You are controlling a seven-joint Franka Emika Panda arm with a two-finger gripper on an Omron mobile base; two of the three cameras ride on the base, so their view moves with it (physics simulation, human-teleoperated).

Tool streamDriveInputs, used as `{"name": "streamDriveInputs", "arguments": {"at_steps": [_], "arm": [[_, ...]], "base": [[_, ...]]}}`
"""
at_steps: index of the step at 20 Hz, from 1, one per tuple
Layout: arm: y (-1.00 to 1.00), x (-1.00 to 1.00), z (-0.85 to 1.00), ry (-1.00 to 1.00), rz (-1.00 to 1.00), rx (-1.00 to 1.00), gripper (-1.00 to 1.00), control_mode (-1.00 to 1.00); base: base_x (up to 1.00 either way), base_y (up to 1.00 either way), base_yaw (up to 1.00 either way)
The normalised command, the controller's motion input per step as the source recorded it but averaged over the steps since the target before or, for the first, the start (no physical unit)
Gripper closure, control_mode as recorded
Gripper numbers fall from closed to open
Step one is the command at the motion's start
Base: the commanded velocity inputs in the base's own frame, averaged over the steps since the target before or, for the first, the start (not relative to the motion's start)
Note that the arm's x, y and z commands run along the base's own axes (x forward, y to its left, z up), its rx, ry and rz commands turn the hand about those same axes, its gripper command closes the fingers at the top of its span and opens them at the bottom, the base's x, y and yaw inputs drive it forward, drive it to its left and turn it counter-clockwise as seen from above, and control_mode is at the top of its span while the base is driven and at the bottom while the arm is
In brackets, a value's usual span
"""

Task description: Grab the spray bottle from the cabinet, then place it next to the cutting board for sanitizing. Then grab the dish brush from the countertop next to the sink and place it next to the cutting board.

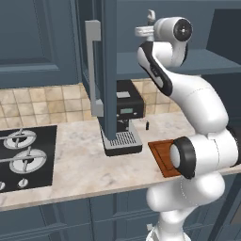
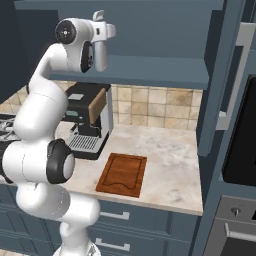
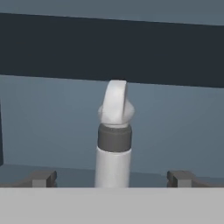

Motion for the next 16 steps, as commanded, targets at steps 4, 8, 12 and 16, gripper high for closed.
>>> {"name": "streamDriveInputs", "arguments": {"at_steps": [4,8,12,16], "arm": [[0.0,0.31,0.0,0.0,0.0,0.0,-1.0,-1.0],[0.0,0.31,0.0,0.0,0.0,0.0,-1.0,-1.0],[0.0,0.29,0.0,0.0,0.0,0.0,-1.0,-1.0],[0.0,0.24,0.0,0.0,0.0,0.0,1.0,-1.0]], "base": [[0.0,0.0,0.0],[0.0,0.0,0.0],[0.0,0.0,0.0],[0.0,0.0,0.0]]}}
